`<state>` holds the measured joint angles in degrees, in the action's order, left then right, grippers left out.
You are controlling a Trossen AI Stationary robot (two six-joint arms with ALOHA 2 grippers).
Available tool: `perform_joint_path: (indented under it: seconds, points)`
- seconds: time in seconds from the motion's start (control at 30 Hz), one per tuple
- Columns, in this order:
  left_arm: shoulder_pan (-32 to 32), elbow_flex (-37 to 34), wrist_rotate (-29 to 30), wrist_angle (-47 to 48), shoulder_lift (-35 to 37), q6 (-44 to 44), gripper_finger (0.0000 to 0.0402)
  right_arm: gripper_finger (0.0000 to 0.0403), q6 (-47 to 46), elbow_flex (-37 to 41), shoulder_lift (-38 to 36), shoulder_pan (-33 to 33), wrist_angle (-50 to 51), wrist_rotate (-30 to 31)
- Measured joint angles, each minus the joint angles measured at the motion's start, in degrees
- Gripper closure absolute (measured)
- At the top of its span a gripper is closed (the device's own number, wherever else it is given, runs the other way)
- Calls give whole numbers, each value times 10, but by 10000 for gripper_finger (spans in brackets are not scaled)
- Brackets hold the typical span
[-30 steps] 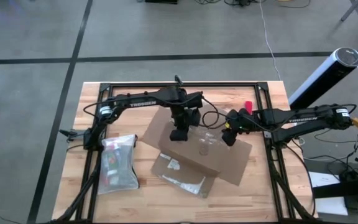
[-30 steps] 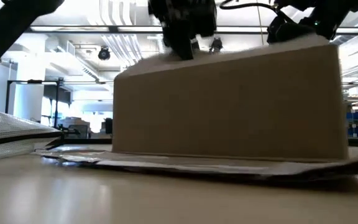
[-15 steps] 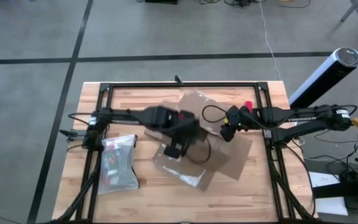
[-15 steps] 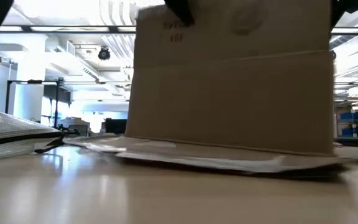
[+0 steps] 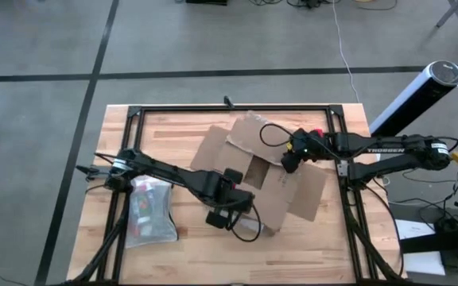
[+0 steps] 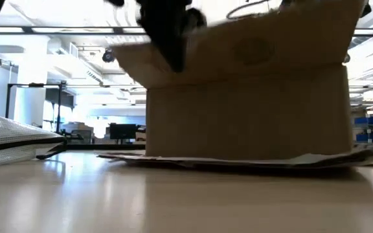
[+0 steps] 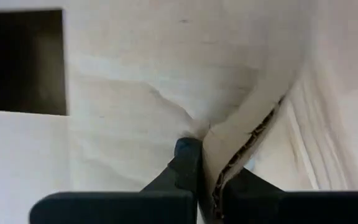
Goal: Unpack boxes
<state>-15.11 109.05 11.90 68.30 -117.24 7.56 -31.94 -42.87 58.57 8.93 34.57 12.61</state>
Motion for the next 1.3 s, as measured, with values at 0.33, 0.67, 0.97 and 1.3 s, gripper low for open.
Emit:
perform_joint_path:
  seconds: [0.33,0.67,0.97,1.3]
  points:
    - [1,-46,12,-28,2,-37,401,224,117,-3,-19,-75,-70,0]
    - [1,-46,11,-44,3,-37,401,224,209,-33,88,-125,-61,81]
    - [1,-46,11,-45,3,-37,401,224,278,-68,214,-138,-21,217]
    - [-1,-46,6,-47,3,-37,401,295,190,-164,243,-138,84,276]
